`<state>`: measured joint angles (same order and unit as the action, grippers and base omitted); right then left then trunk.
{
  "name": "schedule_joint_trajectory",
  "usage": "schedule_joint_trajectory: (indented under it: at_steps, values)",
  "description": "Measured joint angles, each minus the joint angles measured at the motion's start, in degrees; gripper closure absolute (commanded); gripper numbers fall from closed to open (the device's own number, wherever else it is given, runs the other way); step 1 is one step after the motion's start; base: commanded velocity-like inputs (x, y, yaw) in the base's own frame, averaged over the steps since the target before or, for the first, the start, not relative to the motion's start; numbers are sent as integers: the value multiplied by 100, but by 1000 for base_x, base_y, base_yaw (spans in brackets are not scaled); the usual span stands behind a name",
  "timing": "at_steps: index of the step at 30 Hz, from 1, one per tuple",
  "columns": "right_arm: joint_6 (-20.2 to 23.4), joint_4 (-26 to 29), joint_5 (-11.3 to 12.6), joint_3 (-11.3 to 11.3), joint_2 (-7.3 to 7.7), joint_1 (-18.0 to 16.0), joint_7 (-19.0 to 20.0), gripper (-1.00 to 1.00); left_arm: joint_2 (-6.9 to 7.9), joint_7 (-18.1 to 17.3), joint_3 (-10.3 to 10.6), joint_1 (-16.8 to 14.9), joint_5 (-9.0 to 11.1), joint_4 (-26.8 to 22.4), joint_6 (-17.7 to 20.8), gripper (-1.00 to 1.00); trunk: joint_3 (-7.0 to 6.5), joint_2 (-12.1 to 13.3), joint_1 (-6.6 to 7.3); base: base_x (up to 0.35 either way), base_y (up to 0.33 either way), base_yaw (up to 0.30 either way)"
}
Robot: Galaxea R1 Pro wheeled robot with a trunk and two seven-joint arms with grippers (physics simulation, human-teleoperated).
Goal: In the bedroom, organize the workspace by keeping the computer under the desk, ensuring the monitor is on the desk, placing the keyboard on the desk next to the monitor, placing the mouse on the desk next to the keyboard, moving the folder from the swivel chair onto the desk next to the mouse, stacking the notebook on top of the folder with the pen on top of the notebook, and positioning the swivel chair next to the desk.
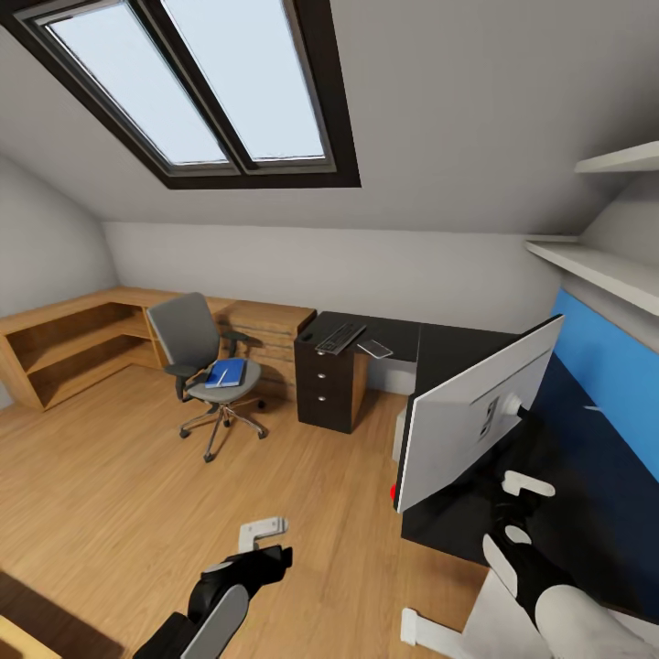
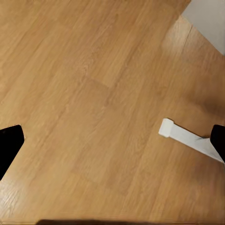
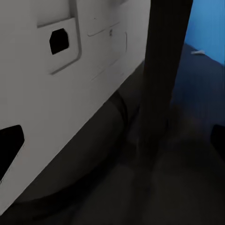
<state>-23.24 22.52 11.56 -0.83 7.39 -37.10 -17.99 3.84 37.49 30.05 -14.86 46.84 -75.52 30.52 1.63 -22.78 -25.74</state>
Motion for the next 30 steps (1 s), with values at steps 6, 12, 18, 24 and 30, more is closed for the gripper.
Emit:
schedule_joint_trajectory:
  at_steps: [6, 12, 18, 24, 30]
  values:
    - [-30, 1, -67, -3, 5, 6, -21, -100, 71, 24, -13, 0, -56, 235, 14, -100, 0, -2, 1, 18, -64, 0]
    - [-22, -193, -129, -5, 26, 7, -28, -100, 91, 32, 2, 0, -54, 290, 13, -100, 0, 0, 1, 93, -158, 0]
    - [0, -489, -134, -7, 219, 0, -31, -100, 101, 36, 1, 0, -65, 299, 9, -100, 0, 0, 2, 115, -16, 0]
    - [21, -605, -125, -8, 334, -2, -19, -100, 102, 41, 3, 0, -66, 295, 9, -100, 0, 0, 1, 122, -2, 0]
    - [18, -720, -126, -5, 350, -2, -16, -100, 102, 36, 3, 0, -41, 302, -26, -100, 0, 0, 2, 148, -59, 0]
